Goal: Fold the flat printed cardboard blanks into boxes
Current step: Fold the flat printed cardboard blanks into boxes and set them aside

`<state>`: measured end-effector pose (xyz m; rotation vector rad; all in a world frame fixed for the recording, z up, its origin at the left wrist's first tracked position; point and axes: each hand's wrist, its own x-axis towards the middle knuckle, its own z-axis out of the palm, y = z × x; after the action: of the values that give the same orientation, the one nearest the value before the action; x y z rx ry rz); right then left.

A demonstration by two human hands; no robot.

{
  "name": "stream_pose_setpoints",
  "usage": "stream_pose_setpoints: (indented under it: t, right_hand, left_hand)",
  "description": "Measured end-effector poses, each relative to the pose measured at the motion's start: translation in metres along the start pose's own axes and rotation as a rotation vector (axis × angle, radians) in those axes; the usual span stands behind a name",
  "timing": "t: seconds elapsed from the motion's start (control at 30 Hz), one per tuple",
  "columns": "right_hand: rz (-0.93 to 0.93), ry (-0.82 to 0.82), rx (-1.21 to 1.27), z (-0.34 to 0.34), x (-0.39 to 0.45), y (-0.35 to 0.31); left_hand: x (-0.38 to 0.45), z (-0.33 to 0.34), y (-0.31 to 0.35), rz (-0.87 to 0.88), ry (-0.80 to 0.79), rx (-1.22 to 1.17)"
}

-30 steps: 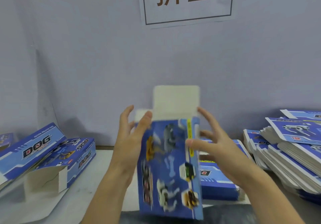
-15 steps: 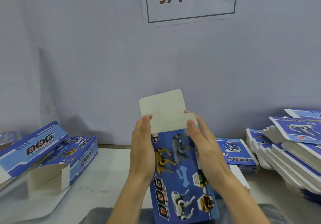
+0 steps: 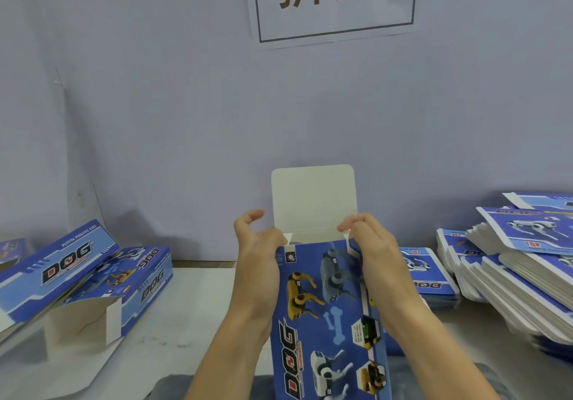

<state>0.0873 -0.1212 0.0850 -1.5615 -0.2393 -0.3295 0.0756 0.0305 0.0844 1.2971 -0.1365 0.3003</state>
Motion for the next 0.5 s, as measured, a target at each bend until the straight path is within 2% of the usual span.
stream_pose_setpoints:
  t: [0.27, 0.4, 0.5]
  right_hand:
    - [0.072, -0.008, 0.099, 0.0033, 0.0020, 0.0046]
    - [0.002, 0.015, 0.190, 0.0044, 0.0016, 0.0050]
    - [-0.009, 0.068, 0.259, 0.0034, -0.0021, 0.0084]
  left_hand:
    - [-0.0017, 0.0030, 0.0060, -0.010, -0.016, -0.008]
    - [-0.0025, 0.0032, 0.0051, 0.091, 0.025, -0.025]
    - [-0.0033, 0.0028, 0.0019, 0.132, 0.130, -0.114]
